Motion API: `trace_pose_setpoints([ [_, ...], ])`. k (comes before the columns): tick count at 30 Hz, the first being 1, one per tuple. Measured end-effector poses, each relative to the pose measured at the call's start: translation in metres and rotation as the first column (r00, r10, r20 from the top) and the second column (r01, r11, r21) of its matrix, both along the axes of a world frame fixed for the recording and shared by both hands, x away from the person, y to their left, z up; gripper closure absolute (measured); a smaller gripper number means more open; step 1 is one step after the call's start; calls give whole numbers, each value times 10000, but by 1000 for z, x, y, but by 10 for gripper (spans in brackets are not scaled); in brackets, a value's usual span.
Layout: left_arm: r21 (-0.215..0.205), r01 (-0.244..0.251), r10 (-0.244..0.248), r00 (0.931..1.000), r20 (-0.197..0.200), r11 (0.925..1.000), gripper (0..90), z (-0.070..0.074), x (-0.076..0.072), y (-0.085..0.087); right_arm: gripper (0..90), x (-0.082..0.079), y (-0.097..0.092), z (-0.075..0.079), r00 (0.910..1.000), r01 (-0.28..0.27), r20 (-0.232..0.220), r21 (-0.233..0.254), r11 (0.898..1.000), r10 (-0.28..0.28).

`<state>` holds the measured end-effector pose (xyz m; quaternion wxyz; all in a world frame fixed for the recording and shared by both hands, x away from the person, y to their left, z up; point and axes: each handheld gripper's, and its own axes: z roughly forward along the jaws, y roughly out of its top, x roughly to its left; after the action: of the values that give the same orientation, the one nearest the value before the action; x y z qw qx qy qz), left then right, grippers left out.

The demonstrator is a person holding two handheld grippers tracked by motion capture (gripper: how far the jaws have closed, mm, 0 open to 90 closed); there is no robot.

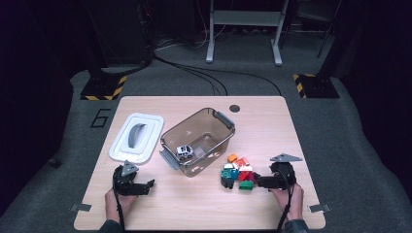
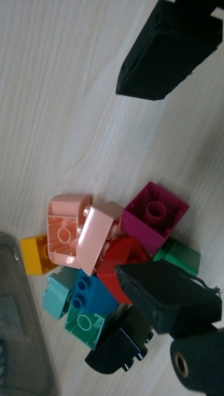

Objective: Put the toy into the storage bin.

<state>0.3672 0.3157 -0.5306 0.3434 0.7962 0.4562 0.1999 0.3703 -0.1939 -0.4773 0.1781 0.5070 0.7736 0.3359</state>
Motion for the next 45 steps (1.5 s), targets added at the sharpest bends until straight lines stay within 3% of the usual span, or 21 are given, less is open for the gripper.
trace_pose_setpoints([
  [8,-3,-12,12,10000,1,10000,70,0,0,0,175,5,3,-12,9979,220,-619,292,9993,-202],
  [13,-4,-20,20,10000,-6,10000,70,0,0,0,207,8,2,-17,9972,190,-732,158,9997,-178],
  [17,-15,-26,25,10000,-41,10000,70,0,0,0,222,9,-5,-18,9948,596,-838,160,9981,-581],
  [27,-78,-75,74,10000,-20,9999,70,0,0,-1,233,7,-18,-16,9885,1225,-844,-365,9918,-1252],
  [35,-33,-55,55,10000,-44,10000,70,0,-1,0,245,4,-28,-12,9755,1994,-790,-758,9770,-2053],
  [42,-25,-35,34,10000,-58,10000,71,0,0,0,230,5,-7,-8,9782,1971,-599,-356,9797,-1990],
  [45,-23,-34,34,10000,-56,10000,71,0,0,0,252,9,5,-11,9770,2041,-539,-444,9779,-2064],
])
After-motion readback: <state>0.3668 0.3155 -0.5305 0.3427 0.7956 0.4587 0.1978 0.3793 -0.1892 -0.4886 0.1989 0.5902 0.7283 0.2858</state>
